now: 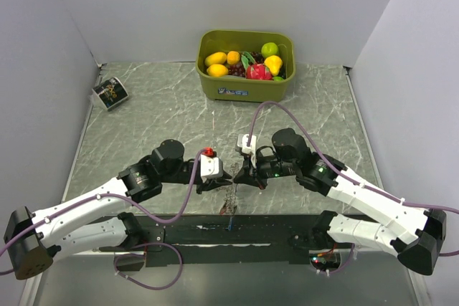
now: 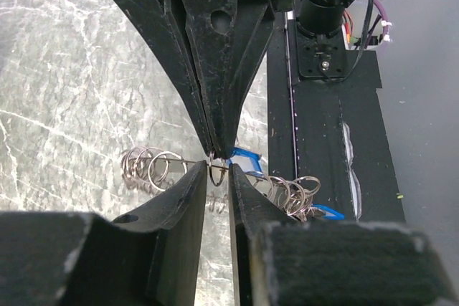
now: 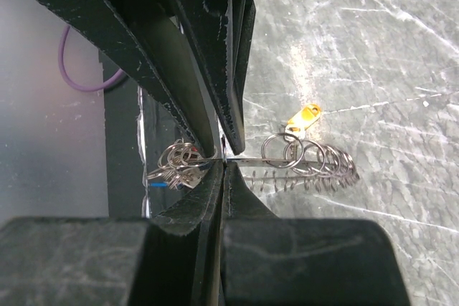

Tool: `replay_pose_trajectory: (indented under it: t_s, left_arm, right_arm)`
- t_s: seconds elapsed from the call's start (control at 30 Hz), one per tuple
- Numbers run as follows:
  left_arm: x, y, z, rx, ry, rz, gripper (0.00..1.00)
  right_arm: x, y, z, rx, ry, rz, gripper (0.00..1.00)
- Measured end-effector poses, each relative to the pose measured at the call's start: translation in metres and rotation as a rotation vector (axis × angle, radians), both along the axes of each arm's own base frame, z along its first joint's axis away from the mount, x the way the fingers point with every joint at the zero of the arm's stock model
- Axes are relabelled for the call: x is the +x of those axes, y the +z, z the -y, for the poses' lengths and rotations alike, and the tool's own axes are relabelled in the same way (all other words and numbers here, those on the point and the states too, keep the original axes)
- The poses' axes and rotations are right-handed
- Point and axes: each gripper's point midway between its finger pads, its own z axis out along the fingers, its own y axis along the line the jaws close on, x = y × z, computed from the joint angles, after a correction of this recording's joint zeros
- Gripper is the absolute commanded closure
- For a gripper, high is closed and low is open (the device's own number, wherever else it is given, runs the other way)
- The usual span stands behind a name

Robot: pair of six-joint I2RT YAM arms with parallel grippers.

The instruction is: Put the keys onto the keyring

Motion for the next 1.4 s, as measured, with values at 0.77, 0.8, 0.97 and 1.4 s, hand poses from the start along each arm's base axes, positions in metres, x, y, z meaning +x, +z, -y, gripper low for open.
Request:
replay_pose_trajectory:
  t_s: [0.77,0.8,0.97,1.4]
  left_arm:
    - [0.0011,0.0020,0.0026,-0.011,-0.003,0.002,0.99]
    - [0.0012,0.0019,0.0026,-0.011,-0.003,0.002,0.99]
    - [0.0021,0.0023,0.0022,-0.012,0.006,0.000,0.99]
    - [0.0067,0.0050,-0.0002,-0.087,0.062,0.007,0.99]
  right_arm:
    - [-0.0023,-0.0005,-0.0011,0.001,0.007,-0.004,1.00]
    - [-0.0023,-0.0005,-0.0011,0.001,0.006,-0.004,1.00]
    - [-0.0017,-0.0005,-0.0020,0.006,0.001,-0.006,1.00]
    - [-0.0004,0.0041,-0.0050,0.028,-0.013,-0.018,0.54]
